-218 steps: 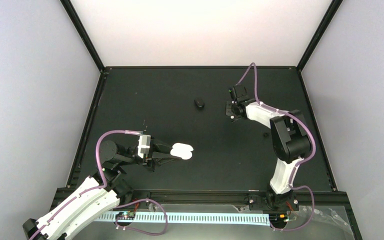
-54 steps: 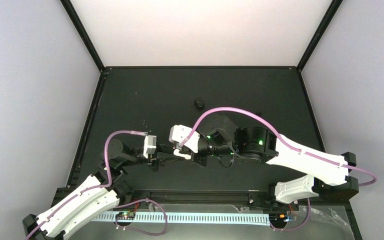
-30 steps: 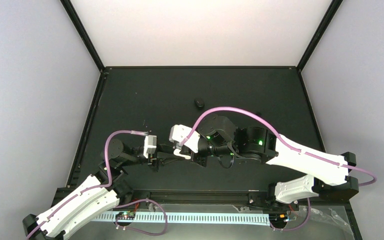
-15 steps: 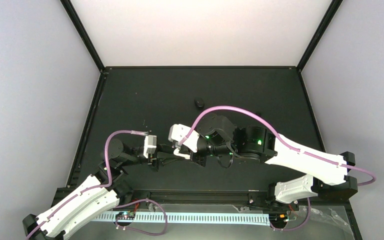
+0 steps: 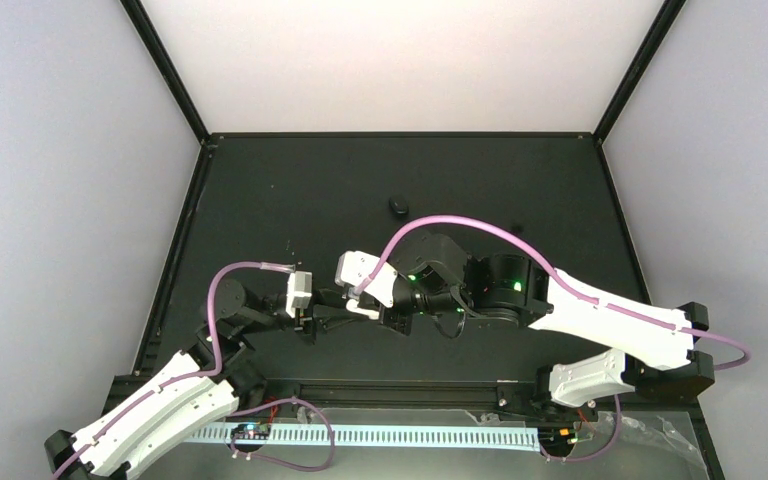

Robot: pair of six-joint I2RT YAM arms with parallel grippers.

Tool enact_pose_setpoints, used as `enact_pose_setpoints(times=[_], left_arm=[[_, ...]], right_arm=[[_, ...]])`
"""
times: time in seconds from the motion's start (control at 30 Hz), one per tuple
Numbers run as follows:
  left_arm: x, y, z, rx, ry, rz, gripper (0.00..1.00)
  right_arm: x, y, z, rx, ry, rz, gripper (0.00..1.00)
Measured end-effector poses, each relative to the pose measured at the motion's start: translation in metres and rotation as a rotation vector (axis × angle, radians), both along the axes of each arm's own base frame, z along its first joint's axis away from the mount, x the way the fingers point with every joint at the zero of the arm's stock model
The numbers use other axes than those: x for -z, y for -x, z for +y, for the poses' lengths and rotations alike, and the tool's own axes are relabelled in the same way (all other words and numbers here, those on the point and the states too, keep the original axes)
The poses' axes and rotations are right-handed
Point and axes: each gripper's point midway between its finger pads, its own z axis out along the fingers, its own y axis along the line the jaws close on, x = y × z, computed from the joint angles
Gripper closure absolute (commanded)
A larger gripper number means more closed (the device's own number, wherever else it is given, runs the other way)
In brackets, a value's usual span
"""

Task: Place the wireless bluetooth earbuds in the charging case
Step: Place the earbud in the charging case.

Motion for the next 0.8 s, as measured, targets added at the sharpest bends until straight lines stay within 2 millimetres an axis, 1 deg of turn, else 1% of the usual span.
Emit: enact_pose_setpoints(times=[0.47,0.67,0.8], left_arm=[[-0.001,0.001,0.000,-0.001,0.003,-0.002,0.98],[-0.001,0.000,0.000,-0.003,0.004,-0.002,0.98],[-0.001,0.000,0.000,-0.003,0.003,-0.002,0.99]], right_arm=[[-0.001,0.001,0.002,0.011,-0.007,0.017,0.88],[-0.007,0.001,-0.001,0.018,-0.030,0.021,0.85],[-0.015,0.002,-0.004,0.020,-0.053,0.018,0.84]])
